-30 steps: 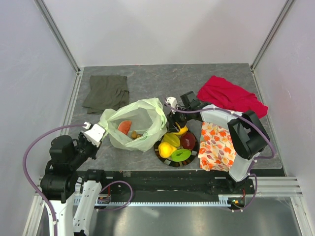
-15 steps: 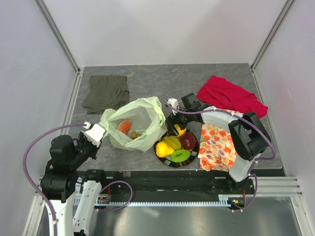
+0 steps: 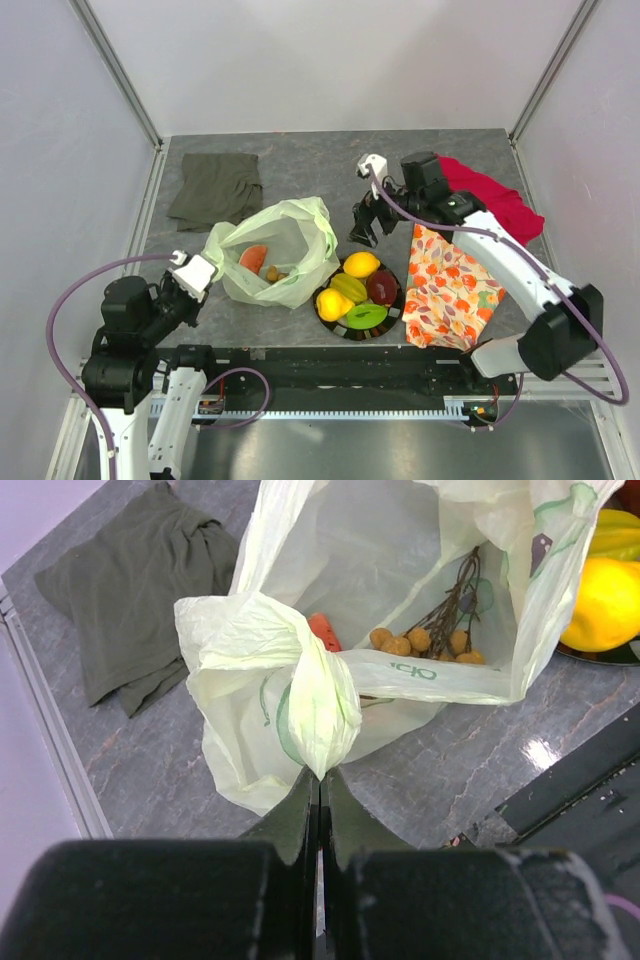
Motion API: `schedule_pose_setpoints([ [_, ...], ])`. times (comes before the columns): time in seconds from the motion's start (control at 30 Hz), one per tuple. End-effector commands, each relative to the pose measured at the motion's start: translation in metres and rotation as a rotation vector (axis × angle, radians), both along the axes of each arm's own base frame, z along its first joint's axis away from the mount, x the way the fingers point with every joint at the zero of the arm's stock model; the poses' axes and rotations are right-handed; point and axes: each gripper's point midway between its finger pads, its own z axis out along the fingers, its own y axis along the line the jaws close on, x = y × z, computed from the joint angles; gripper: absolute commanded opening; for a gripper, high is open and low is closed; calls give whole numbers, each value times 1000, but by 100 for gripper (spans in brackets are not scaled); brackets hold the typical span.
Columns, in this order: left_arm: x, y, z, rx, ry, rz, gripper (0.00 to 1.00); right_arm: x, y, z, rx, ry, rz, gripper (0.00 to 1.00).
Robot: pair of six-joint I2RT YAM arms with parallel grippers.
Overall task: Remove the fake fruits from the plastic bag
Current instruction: Place the fake fruit on the plate, then adjust the plastic bag at the center of the board.
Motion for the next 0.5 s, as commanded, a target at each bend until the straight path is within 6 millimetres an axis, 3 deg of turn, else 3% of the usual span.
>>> schedule_pose_setpoints([
  [0.0,-23,-3,6,7,12,-33,2,-23,16,91,209,-28,44,98],
  [0.1,-38,2,15,51,-8,-33,2,-41,47,137,345,-44,158,81],
  [0.13,-47,2,9,59,22,-43,2,-41,60,138,349,-55,186,74],
  [0.2,-58,-1,10,73,19,-74,2,-59,89,143,332,-126,286,68],
  [0.3,-71,2,3,98,70,-80,2,-73,129,106,253,-144,365,55],
  [0.33,-74,4,-1,105,96,-77,2,-71,139,85,217,-136,365,45],
  [0.4,-79,6,1,115,101,-69,2,-80,151,39,125,-107,337,35],
  [0.43,-82,6,1,114,102,-68,2,-80,153,23,84,-121,319,34],
  [0.47,-87,6,1,114,110,-67,2,-88,151,-7,-4,-132,290,34],
])
